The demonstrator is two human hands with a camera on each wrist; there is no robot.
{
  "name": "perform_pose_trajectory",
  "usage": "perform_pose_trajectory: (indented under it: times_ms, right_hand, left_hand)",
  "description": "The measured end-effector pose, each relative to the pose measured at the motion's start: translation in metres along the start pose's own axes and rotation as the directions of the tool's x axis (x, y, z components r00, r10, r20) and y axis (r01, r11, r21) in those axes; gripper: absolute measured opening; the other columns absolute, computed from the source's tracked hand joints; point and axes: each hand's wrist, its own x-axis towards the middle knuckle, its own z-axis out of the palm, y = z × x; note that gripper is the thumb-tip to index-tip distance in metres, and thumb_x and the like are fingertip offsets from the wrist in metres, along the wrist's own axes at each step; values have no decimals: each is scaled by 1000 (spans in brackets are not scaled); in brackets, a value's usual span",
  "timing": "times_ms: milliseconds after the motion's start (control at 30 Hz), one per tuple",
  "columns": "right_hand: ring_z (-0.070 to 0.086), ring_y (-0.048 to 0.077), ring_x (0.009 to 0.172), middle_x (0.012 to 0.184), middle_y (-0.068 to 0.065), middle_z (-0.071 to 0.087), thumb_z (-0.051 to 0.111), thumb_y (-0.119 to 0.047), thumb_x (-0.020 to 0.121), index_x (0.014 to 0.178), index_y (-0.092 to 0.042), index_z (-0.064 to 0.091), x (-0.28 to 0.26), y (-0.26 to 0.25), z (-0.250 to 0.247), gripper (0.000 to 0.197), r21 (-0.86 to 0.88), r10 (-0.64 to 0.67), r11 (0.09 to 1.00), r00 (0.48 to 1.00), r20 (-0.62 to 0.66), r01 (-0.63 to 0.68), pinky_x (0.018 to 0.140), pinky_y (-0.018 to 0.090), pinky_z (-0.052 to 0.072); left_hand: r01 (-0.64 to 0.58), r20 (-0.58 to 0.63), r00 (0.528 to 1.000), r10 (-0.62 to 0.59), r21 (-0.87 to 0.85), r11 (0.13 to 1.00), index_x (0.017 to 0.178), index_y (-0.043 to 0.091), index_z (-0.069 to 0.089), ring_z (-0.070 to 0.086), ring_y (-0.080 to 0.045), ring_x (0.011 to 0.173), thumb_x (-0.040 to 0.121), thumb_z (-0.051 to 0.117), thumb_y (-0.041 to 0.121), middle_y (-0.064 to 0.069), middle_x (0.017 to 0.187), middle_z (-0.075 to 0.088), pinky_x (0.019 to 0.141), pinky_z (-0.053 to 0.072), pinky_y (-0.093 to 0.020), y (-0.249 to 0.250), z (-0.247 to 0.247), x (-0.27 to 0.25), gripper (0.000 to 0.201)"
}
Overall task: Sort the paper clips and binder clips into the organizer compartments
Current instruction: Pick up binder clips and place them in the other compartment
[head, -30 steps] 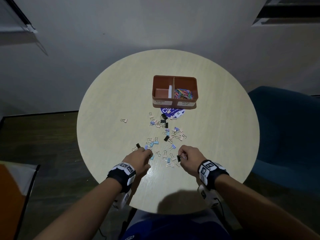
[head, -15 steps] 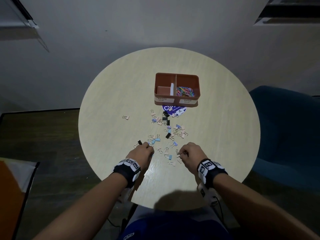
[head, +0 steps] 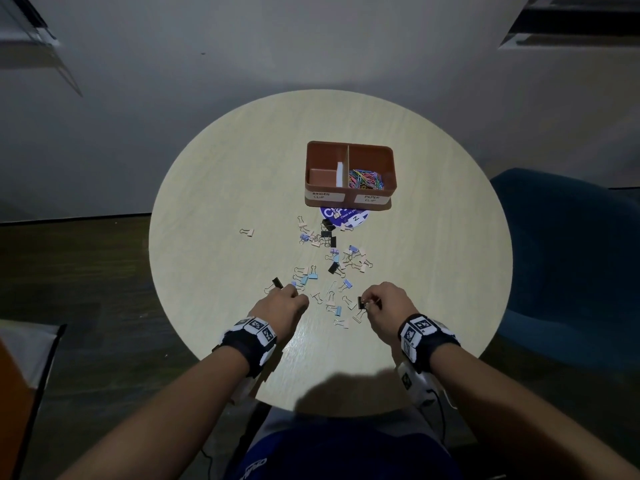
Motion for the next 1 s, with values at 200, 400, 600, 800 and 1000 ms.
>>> perform_pose_trajectory:
  times_ms: [200,400,600,800,1000]
  right_hand:
    - [54,20,92,103,-1,52,52,-9,88,117,-23,58,2,-7,9,33,-120,-31,992,997,73,40,77,29,45]
    - [55,22,98,109,0,53,52,-14,91,114,-22,63,10,-10,6,26,-185,-39,981,995,96,56,76,29,45]
    - [52,19,85,95,-4,53,57,-10,85,92,-21,58,14,-10,-2,13,-158,-65,984,994,87,78,64,27,38]
    - [56,16,67,84,-6,61,63,-17,83,82,-24,57,18,1,-9,10,-30,-71,997,990,121,75,58,27,46]
    - [55,11,58,75,-9,59,71,-12,80,82,-22,61,28,15,-11,13,133,-72,990,986,149,52,56,26,49]
  left_hand:
    - [-49,109,993,49,-3,999,122,17,54,53,-24,102,79,64,6,-2,122,51,83,53,-38,-7,-3,-1,46]
    - [-77,143,987,75,10,997,118,21,57,58,-24,96,85,62,7,-1,115,55,78,54,-39,-15,-9,1,36]
    - [-80,98,992,74,62,995,116,25,59,54,-23,97,92,56,19,-2,110,56,71,51,-36,-13,-7,0,25]
    - [0,40,999,-2,45,999,106,27,61,53,-21,93,90,56,21,3,108,57,64,50,-32,-4,-5,-5,18]
    - [23,81,996,-26,44,999,117,36,56,52,-23,104,74,67,24,11,122,53,69,48,-33,-5,-13,-21,46]
